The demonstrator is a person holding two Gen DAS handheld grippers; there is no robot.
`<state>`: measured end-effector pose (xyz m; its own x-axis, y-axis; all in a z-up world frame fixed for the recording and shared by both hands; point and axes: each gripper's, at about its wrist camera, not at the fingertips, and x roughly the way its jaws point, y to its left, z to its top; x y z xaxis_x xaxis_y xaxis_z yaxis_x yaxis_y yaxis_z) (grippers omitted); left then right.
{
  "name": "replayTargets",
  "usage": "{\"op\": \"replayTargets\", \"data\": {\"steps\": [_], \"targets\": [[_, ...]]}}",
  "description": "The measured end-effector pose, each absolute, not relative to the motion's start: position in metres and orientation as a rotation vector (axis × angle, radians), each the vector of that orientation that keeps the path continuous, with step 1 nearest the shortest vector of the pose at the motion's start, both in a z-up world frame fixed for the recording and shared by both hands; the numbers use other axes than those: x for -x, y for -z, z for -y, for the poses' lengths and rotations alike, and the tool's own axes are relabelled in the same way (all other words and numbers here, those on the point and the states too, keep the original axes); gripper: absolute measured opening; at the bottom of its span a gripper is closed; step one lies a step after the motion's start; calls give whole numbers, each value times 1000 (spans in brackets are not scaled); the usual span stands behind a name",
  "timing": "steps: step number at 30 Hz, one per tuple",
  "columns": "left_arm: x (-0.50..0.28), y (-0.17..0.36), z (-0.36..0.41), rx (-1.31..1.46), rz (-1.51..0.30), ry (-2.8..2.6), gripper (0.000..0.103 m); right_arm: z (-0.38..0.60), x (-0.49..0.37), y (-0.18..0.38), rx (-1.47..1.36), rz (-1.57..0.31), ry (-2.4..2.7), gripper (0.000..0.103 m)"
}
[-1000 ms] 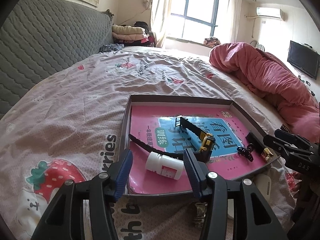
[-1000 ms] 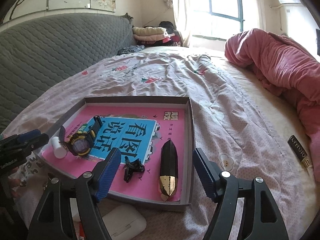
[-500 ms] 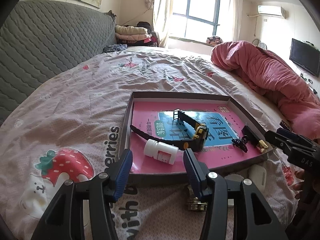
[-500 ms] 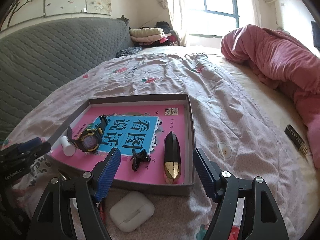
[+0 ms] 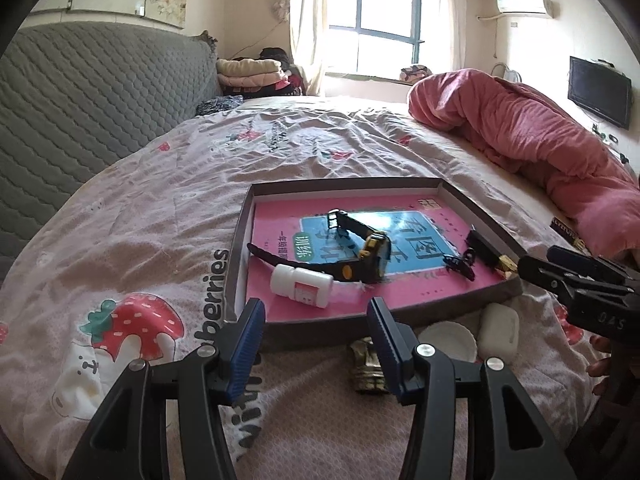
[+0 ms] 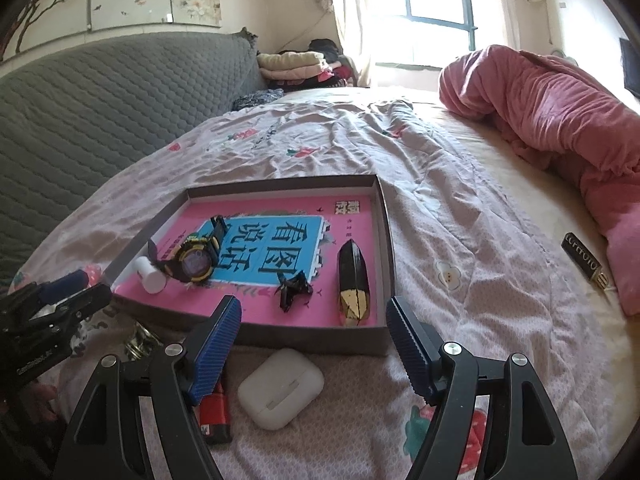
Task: Organize rigid objects
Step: 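Withdraw both open tools from the box back toward the remaining objects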
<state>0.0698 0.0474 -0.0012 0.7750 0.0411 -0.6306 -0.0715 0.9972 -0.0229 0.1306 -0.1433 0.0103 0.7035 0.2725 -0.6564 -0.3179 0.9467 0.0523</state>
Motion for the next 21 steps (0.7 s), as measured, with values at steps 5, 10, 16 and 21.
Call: {"op": "replayTargets", "data": {"steps": [5,10,16,21], "targets": [[-64,-2,-41,34,-683,-47,53,148,-124,-12,55,-722,-314,76],[-56,-6,-34,34,-684,-28,53,150,-117,-16,55,-716,-312,76],[-47,-12,-31,52,-686,-7,53,147,-108,-18,71,-711,-315,76],[-42,-15,-30,52,-687,-8,53,145,-99,-18,100,-711,-323,76]]}}
